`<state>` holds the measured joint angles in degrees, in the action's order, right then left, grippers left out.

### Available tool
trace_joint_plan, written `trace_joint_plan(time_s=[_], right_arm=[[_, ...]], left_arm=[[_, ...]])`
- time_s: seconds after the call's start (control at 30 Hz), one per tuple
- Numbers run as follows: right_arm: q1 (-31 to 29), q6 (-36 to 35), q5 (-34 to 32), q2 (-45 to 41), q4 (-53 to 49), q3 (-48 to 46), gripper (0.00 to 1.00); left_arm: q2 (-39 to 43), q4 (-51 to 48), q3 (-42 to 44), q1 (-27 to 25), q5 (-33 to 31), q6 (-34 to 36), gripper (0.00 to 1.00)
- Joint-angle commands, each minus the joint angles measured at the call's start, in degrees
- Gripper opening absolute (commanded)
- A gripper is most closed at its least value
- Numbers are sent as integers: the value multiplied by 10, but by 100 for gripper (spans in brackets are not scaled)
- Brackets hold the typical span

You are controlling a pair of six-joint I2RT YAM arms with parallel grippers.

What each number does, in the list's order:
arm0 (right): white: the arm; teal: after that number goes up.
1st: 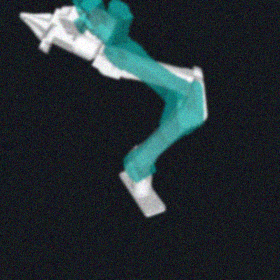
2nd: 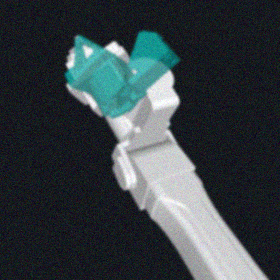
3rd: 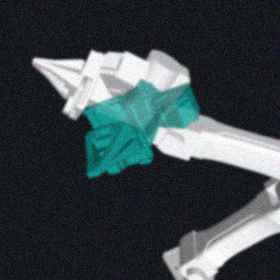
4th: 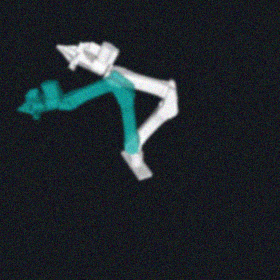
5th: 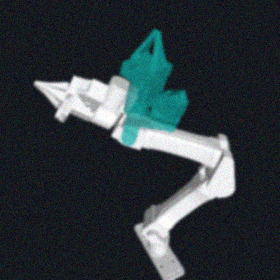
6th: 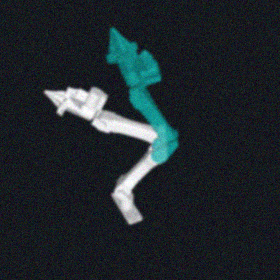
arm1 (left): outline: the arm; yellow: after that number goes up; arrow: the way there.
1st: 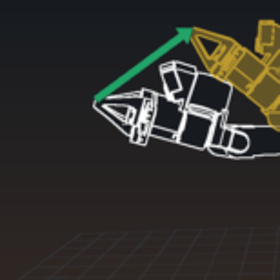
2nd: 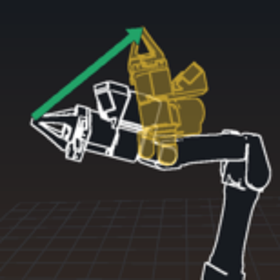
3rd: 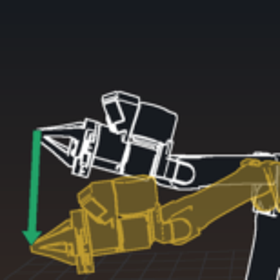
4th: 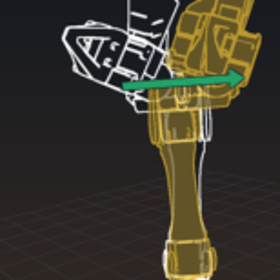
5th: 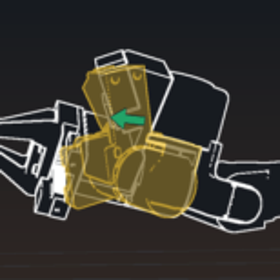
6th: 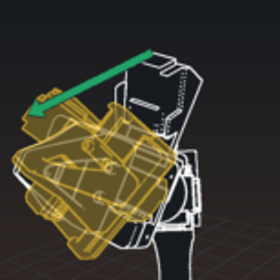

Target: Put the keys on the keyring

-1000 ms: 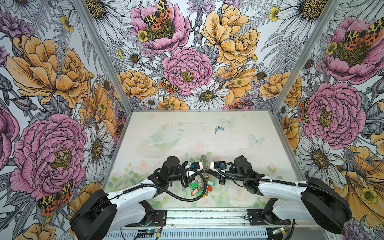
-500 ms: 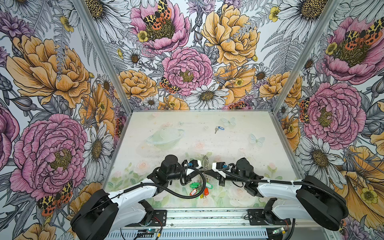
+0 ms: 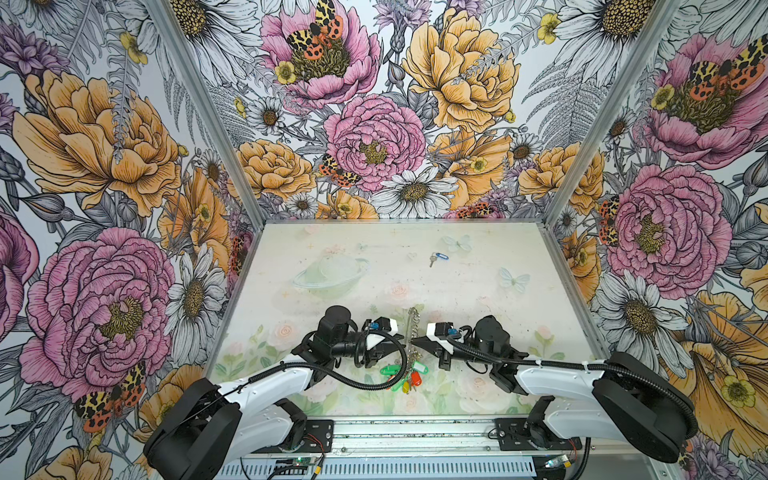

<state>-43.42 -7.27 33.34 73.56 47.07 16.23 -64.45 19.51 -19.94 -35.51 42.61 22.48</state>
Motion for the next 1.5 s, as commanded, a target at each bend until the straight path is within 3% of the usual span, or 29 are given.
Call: trace_joint_plan(time_s=[0.0,0.73,0.93,1.17,1.47], right_arm=[[-2,8,18,11,66,6,0],[-17,4,24,42,97,14,0],[-17,5,22,52,108,14,0],[-17,9,22,57,118,15,0],[-17,14,24,63,129,17,0]], left_arm=[[-11,1,-8,-5,29,1,26],[-21,4,-17,-9,29,-17,12],[-20,12,-14,-10,32,-24,12],[-31,13,-18,-12,32,-26,4],[-35,13,-20,-18,32,-25,9]])
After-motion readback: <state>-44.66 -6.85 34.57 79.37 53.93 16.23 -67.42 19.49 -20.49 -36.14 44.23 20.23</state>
